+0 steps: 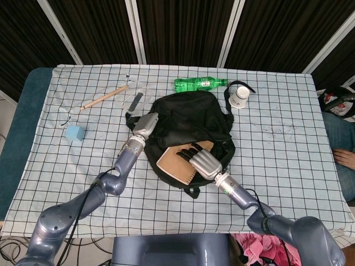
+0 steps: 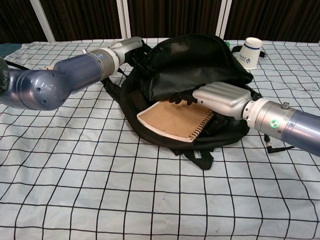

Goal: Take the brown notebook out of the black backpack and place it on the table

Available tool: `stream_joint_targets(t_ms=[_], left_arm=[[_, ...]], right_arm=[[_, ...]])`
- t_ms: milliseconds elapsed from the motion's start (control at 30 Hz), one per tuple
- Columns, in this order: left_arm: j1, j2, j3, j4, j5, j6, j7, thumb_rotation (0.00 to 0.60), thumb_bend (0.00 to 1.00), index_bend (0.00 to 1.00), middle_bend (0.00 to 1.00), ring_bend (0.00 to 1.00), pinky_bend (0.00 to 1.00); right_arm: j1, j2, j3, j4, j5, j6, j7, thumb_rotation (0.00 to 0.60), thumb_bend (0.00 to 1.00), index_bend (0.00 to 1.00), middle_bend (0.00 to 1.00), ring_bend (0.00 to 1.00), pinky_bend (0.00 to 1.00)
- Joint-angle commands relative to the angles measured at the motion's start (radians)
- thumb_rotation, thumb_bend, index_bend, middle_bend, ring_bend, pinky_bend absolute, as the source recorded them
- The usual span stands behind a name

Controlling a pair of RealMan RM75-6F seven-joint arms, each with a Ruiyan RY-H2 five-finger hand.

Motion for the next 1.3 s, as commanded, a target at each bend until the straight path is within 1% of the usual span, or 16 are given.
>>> stream_joint_targets(t_ms=[33,167,300,433,500,633,700,800,933,1100,1200,1300], left_arm=[[0.003,0.006,-0.002,-0.01,0.0,0.004,-0.001,0.6,0.42,0.65,0.67,0.29,0.16],[0.006,0.014,-0.003,-0.023,-0.003,0.006,0.001,0.6,0.42,0.65,0.67,0.29,0.16],[0.01,0.024,0.002,-0.034,-0.003,0.006,0.016,0.6,0.42,0.65,0.67,0.29,0.16],[0.012,0.027,0.003,-0.041,-0.006,0.003,0.022,0.6,0.42,0.65,0.67,0.29,0.16],[0.013,0.027,0.003,-0.044,-0.007,0.002,0.024,0.6,0.42,0.65,0.67,0.29,0.16],[0.014,0.028,0.008,-0.051,-0.004,0.002,0.03,0.6,0.42,0.65,0.67,0.29,0.15],[0.013,0.03,0.013,-0.063,0.004,0.01,0.037,0.6,0.42,0.65,0.67,0.29,0.15],[0.014,0.034,0.016,-0.075,0.008,0.017,0.044,0.6,0.42,0.65,0.67,0.29,0.15],[0.016,0.037,0.021,-0.086,0.012,0.024,0.056,0.6,0.42,0.65,0.67,0.29,0.15],[0.019,0.041,0.017,-0.092,0.004,0.026,0.065,0.6,0.42,0.65,0.67,0.29,0.15],[0.02,0.044,0.015,-0.093,0.0,0.027,0.07,0.6,0.42,0.65,0.67,0.29,0.15],[0.022,0.048,0.015,-0.092,-0.002,0.027,0.074,0.6,0.42,0.65,0.67,0.29,0.15]], right_arm=[[0.004,-0.037,0.007,0.031,0.012,0.003,0.024,0.6,0.27,0.17,0.19,0.23,0.15],[0.009,-0.076,0.014,0.084,0.021,0.007,0.048,0.6,0.28,0.19,0.22,0.26,0.16],[0.011,-0.104,0.019,0.138,0.025,0.03,0.082,0.6,0.33,0.28,0.29,0.32,0.19],[0.007,-0.111,0.016,0.158,0.024,0.055,0.117,0.6,0.39,0.36,0.35,0.36,0.21],[0.005,-0.112,0.017,0.159,0.025,0.065,0.132,0.6,0.42,0.4,0.39,0.39,0.22],[-0.002,-0.113,0.016,0.161,0.028,0.08,0.162,0.6,0.46,0.46,0.44,0.42,0.23],[-0.01,-0.109,0.026,0.143,0.039,0.097,0.205,0.6,0.49,0.49,0.46,0.43,0.23],[-0.015,-0.109,0.034,0.137,0.047,0.114,0.232,0.6,0.53,0.54,0.5,0.46,0.25],[-0.021,-0.105,0.036,0.133,0.053,0.122,0.257,0.6,0.54,0.61,0.55,0.5,0.26],[-0.026,-0.099,0.032,0.13,0.049,0.139,0.279,0.6,0.54,0.75,0.65,0.58,0.29],[-0.032,-0.097,0.034,0.127,0.046,0.166,0.286,0.6,0.54,0.8,0.68,0.61,0.31],[-0.041,-0.088,0.036,0.108,0.04,0.204,0.302,0.6,0.54,0.8,0.68,0.62,0.32]])
